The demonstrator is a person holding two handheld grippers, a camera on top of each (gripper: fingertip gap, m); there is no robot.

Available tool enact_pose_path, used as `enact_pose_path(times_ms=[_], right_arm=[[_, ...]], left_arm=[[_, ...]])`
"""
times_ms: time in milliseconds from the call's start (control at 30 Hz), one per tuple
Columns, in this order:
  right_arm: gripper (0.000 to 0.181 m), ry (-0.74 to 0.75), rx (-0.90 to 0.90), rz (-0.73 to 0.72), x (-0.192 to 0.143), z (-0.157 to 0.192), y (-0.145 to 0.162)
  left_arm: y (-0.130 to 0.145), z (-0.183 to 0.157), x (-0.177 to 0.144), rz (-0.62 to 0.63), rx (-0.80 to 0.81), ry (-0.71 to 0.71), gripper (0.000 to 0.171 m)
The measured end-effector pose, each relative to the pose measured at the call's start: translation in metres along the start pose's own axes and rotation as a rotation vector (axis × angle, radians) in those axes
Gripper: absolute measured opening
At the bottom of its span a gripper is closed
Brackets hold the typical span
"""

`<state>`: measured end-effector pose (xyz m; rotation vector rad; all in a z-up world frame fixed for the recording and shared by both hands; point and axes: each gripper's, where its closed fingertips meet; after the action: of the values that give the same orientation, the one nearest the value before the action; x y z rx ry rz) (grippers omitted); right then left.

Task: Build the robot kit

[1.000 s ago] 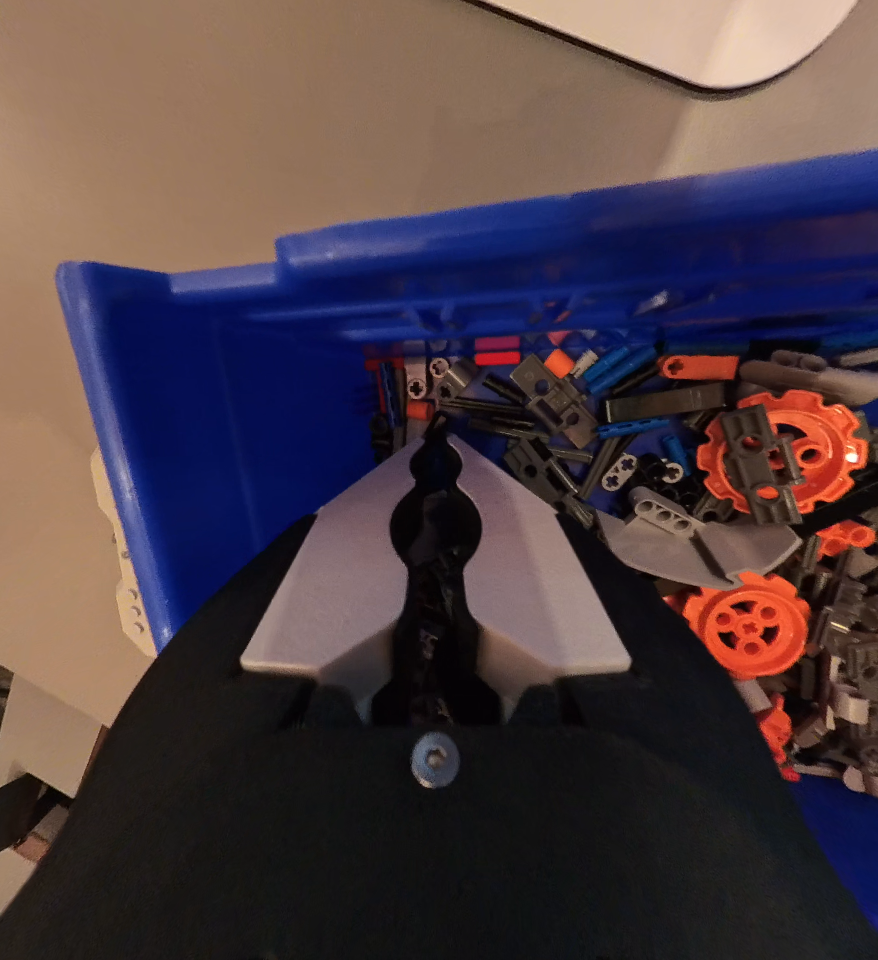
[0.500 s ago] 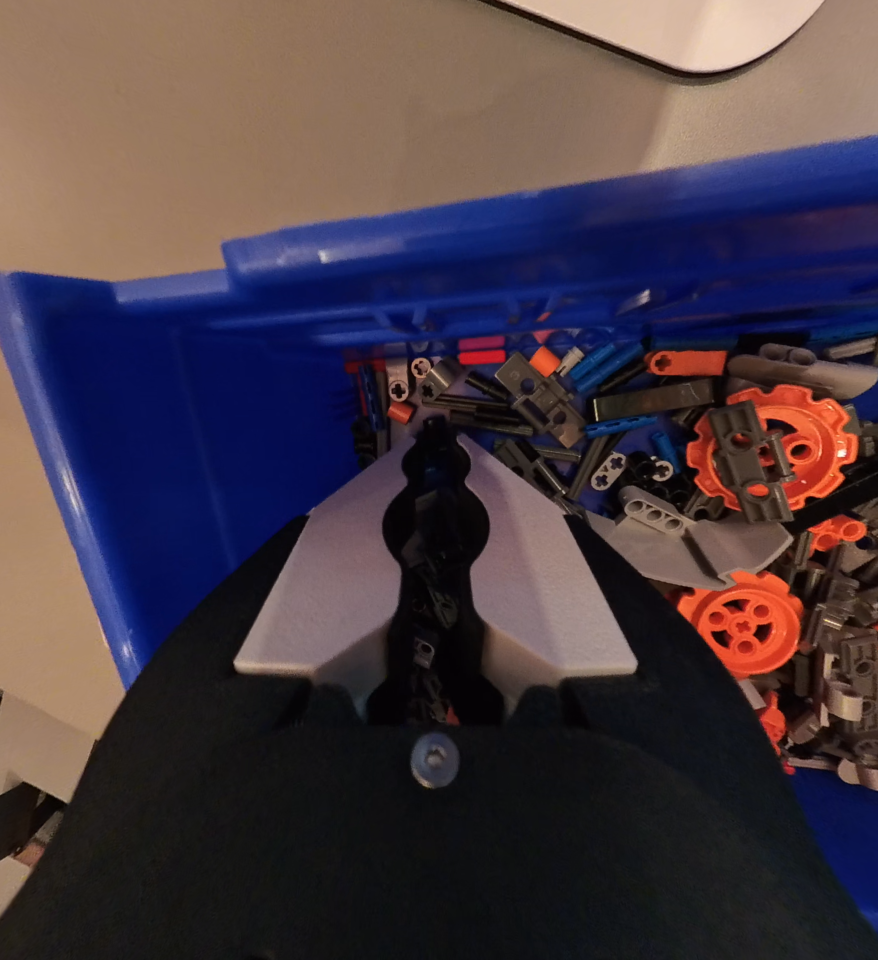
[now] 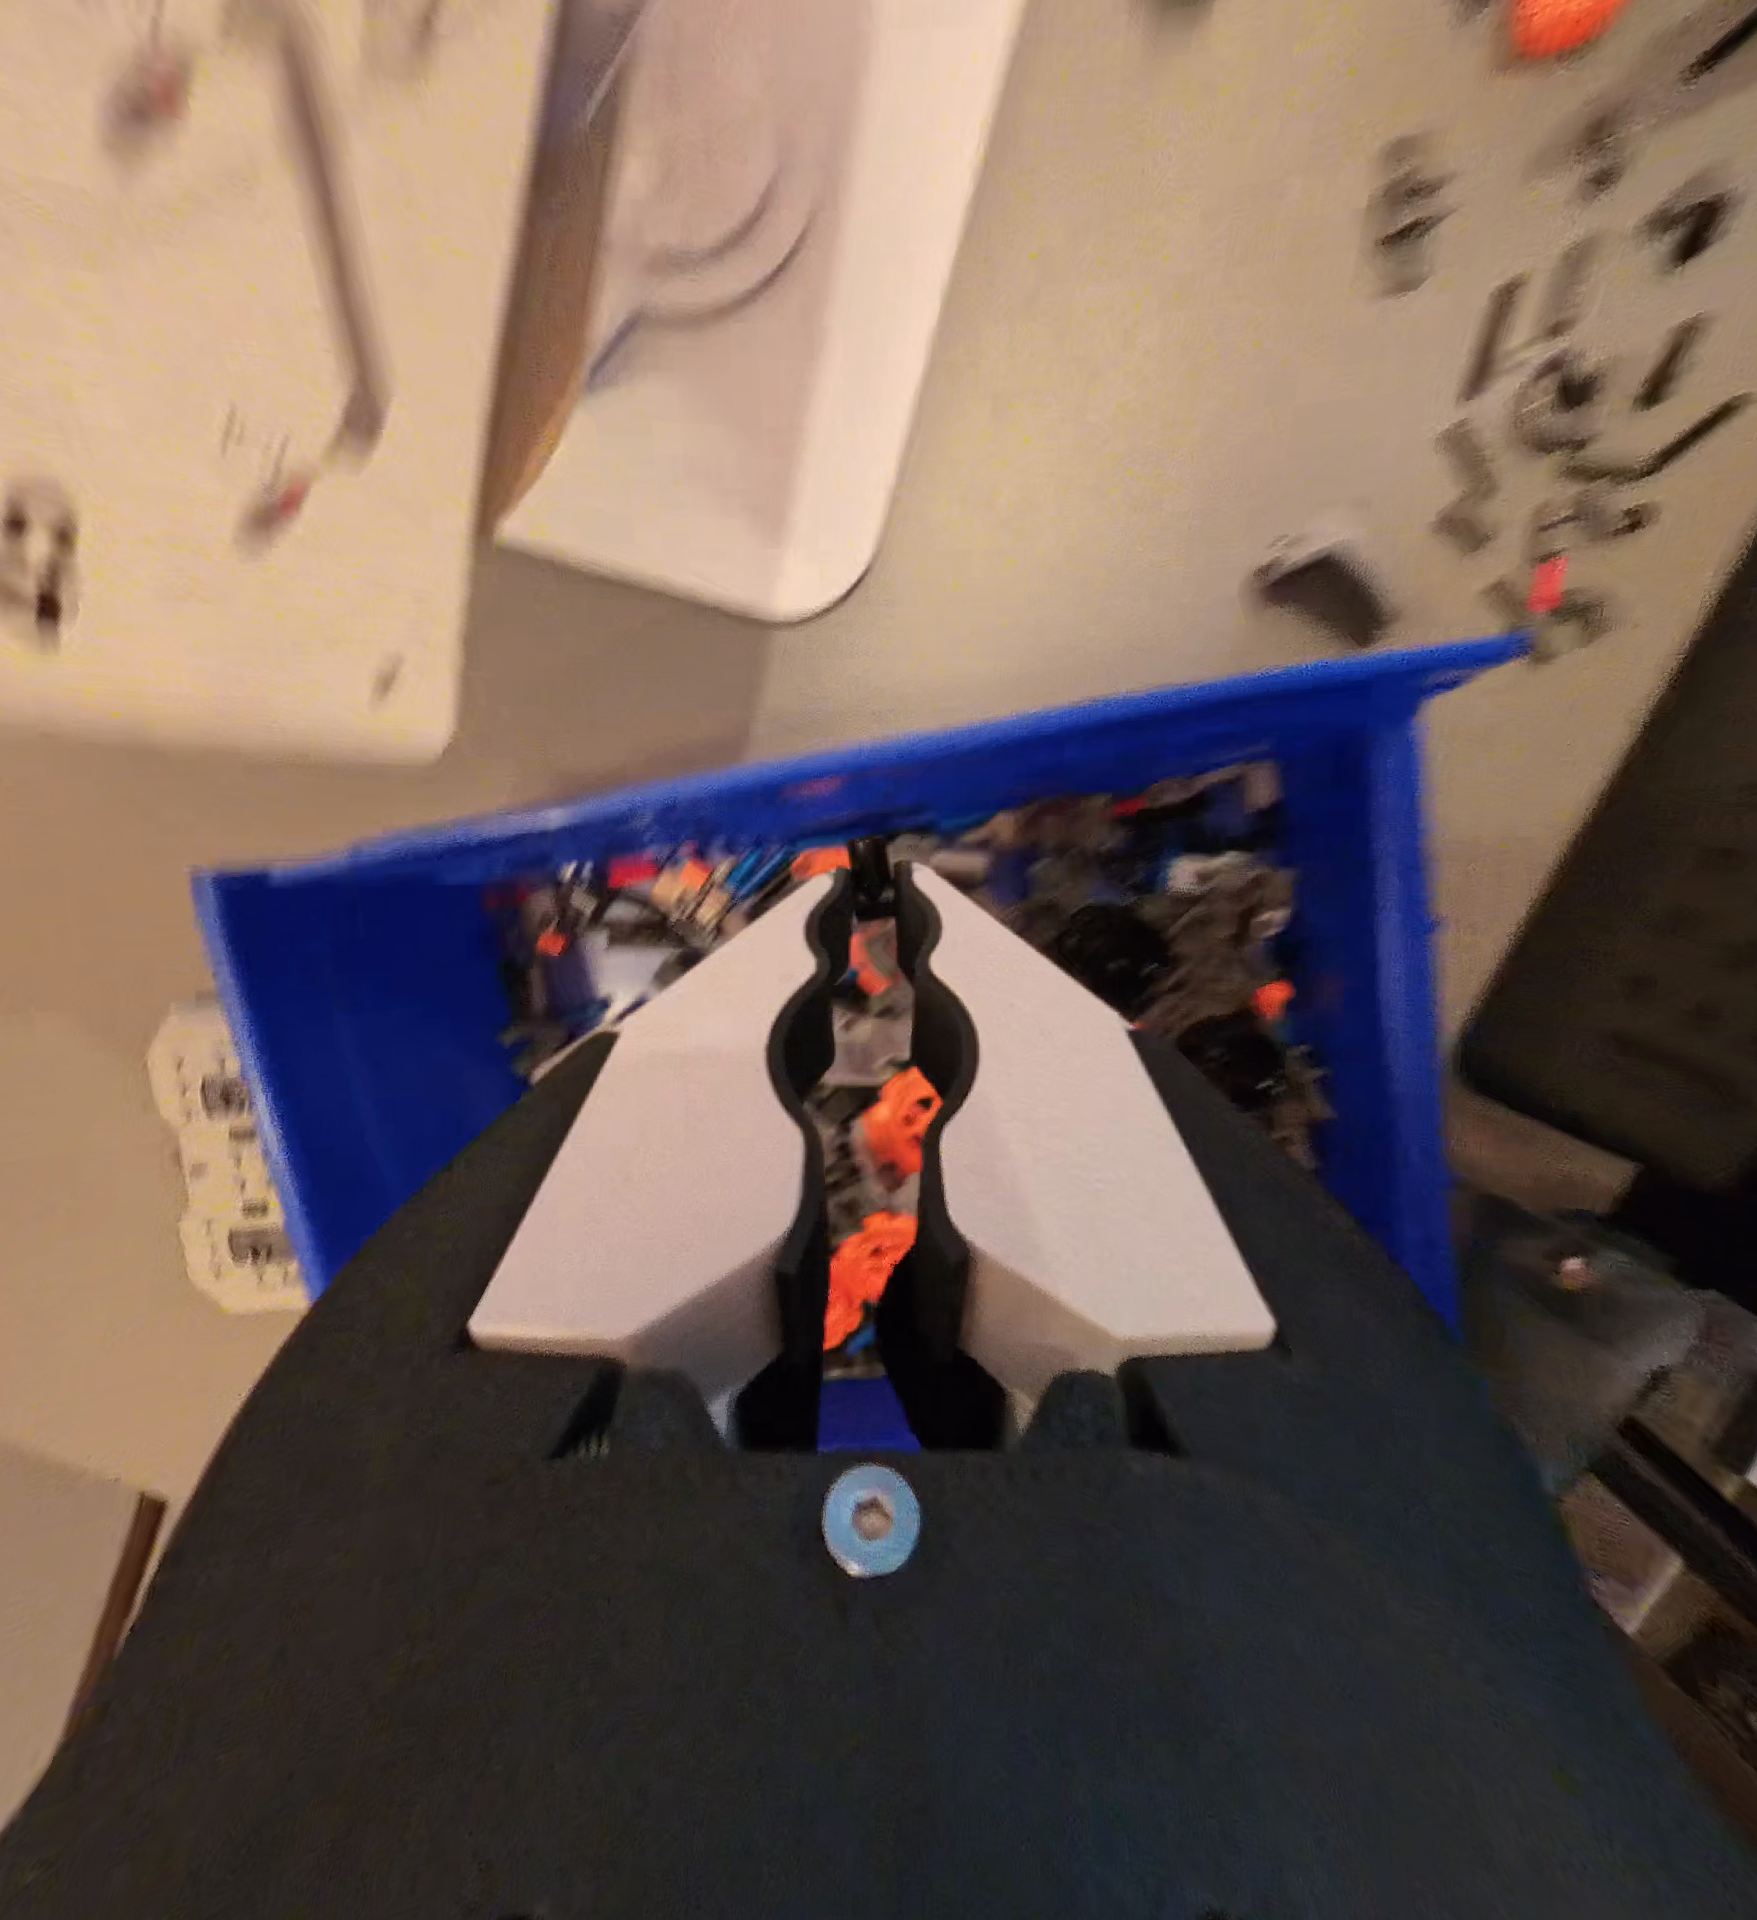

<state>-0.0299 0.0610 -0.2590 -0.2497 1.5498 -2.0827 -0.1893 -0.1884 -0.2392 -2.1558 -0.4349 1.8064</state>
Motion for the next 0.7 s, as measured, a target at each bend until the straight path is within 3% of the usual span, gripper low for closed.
enact_pose_path(times_ms=[133, 300, 467, 700], right_arm=[[0.040, 0.000, 0.007, -0.035, -0.004, 0.002, -0.008], [0.038, -0.007, 0.024, -0.074, -0.013, 0.003, -0.018], [0.037, -0.028, 0.006, -0.048, -0.020, 0.011, -0.017], [0.037, -0.068, 0.004, 0.004, -0.029, 0.015, -0.007]], left_arm=[[-0.069, -0.065, 0.008, -0.078, 0.087, 0.051, 0.005], [-0.129, -0.123, 0.081, -0.039, 0.112, 0.069, 0.005], [-0.132, -0.135, 0.160, 0.072, -0.021, 0.058, 0.005], [-0.118, -0.147, 0.198, 0.105, -0.091, 0.059, 0.005]])
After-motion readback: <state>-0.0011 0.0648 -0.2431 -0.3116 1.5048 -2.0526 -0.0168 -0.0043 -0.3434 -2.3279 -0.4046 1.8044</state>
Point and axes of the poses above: each gripper's, where its closed fingertips meet, x out along the fingers, y out of its underside, z = x × y across the jaws, and after that the axes turned 11 degrees about y, right-handed
